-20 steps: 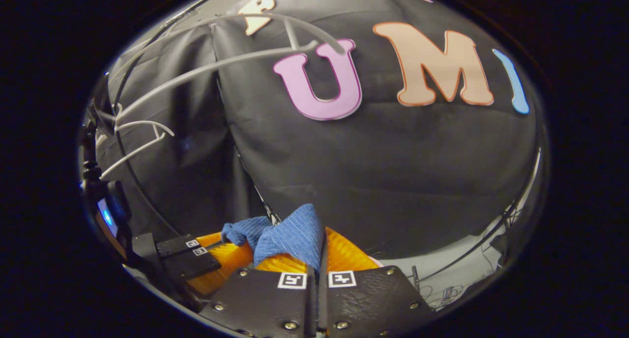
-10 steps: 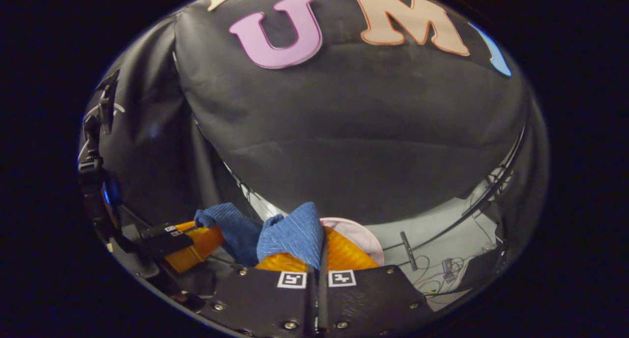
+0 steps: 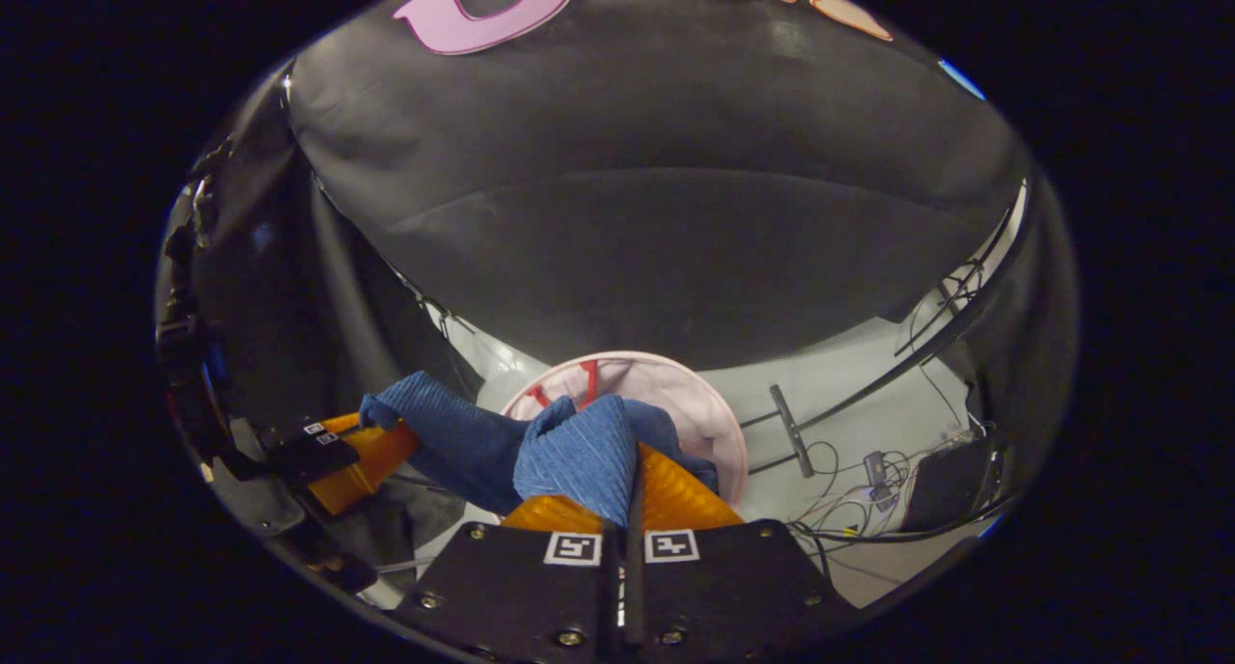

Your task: Grasp the clothes on the hanger with both hands and then place them into the laundry hamper below.

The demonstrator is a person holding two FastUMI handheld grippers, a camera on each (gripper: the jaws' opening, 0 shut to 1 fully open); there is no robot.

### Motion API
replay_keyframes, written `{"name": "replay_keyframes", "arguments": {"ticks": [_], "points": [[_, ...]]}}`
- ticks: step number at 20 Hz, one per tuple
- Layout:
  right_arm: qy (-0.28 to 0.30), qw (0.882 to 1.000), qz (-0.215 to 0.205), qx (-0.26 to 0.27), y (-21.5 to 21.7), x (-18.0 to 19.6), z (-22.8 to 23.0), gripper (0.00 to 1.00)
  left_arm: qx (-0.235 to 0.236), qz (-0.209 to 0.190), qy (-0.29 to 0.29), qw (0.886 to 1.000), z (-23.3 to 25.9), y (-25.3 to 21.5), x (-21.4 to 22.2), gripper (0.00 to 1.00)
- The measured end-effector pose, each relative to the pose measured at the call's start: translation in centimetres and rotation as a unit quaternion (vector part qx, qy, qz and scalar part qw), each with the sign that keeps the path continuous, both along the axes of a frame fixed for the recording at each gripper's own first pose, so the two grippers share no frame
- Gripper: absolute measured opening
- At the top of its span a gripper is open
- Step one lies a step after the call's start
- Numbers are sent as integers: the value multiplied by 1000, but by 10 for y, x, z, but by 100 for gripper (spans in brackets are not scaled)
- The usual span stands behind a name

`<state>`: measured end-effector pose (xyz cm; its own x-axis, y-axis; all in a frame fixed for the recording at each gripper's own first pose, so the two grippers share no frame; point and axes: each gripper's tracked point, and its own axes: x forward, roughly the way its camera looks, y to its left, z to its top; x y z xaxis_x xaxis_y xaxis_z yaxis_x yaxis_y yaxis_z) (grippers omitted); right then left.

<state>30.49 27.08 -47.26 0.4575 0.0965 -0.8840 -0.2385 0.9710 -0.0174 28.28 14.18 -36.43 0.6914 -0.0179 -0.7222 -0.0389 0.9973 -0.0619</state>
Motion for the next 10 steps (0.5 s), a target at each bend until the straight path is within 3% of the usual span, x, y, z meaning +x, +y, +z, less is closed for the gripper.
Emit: {"name": "replay_keyframes", "arguments": {"ticks": [10], "points": [[39,998,-19,-39,0,-2,-12,5,-4,-7,61,998,-56,13,-1,4]]}}
